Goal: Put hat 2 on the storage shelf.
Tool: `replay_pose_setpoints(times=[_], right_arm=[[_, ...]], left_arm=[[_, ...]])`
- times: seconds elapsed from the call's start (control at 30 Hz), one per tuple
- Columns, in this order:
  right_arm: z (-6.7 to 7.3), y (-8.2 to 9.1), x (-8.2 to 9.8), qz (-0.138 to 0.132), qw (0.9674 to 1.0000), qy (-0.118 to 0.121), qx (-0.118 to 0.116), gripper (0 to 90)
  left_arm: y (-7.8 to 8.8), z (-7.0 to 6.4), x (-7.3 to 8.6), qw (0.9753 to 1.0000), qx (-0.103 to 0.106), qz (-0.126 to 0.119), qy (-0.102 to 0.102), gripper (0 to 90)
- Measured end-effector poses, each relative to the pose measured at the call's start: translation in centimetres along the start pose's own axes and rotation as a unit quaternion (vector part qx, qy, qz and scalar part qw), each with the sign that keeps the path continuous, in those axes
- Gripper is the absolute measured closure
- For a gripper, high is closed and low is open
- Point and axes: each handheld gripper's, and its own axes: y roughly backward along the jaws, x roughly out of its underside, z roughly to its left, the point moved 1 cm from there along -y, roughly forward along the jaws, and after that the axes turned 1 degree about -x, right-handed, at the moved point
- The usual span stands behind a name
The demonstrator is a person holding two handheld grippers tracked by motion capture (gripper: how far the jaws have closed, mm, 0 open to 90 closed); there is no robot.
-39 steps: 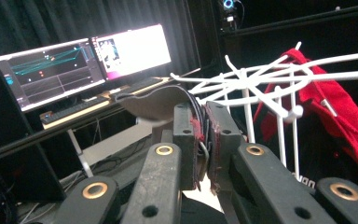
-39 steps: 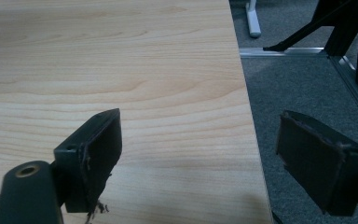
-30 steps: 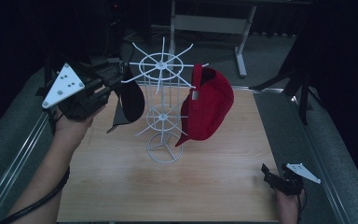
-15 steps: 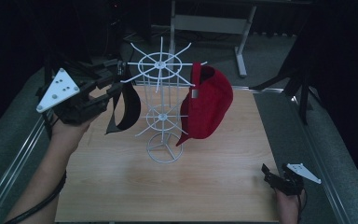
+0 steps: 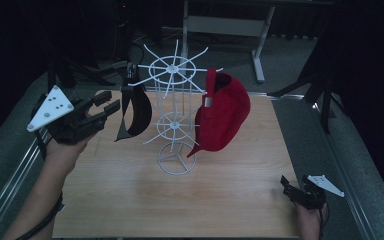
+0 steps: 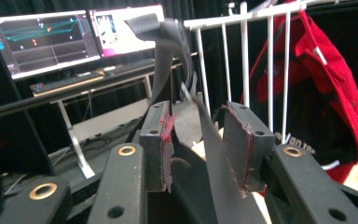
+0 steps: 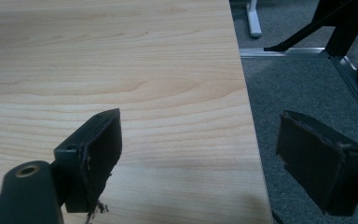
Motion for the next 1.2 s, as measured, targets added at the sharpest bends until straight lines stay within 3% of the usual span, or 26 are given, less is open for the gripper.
replay_pose_setpoints(times=[0.6, 0.63, 0.97, 1.2], right_arm=[[0.1, 0.0, 0.0, 0.002, 1.0000, 0.000, 0.003, 14.4], [0.1, 0.0, 0.0, 0.002, 1.0000, -0.001, 0.003, 14.4], [0.1, 0.0, 0.0, 0.000, 1.0000, 0.000, 0.004, 14.4], [0.1, 0.0, 0.0, -0.001, 1.0000, 0.000, 0.003, 14.4]], left_arm=[[2.8, 0.8, 5.1, 0.9993, -0.013, 0.020, 0.029, 62.5], [3.0, 0.8, 6.0, 0.9990, -0.016, 0.024, 0.034, 62.5], [3.6, 0.8, 8.5, 0.9979, -0.022, 0.034, 0.051, 62.6], [3.8, 0.5, 11.3, 0.9969, -0.026, 0.046, 0.058, 62.6]])
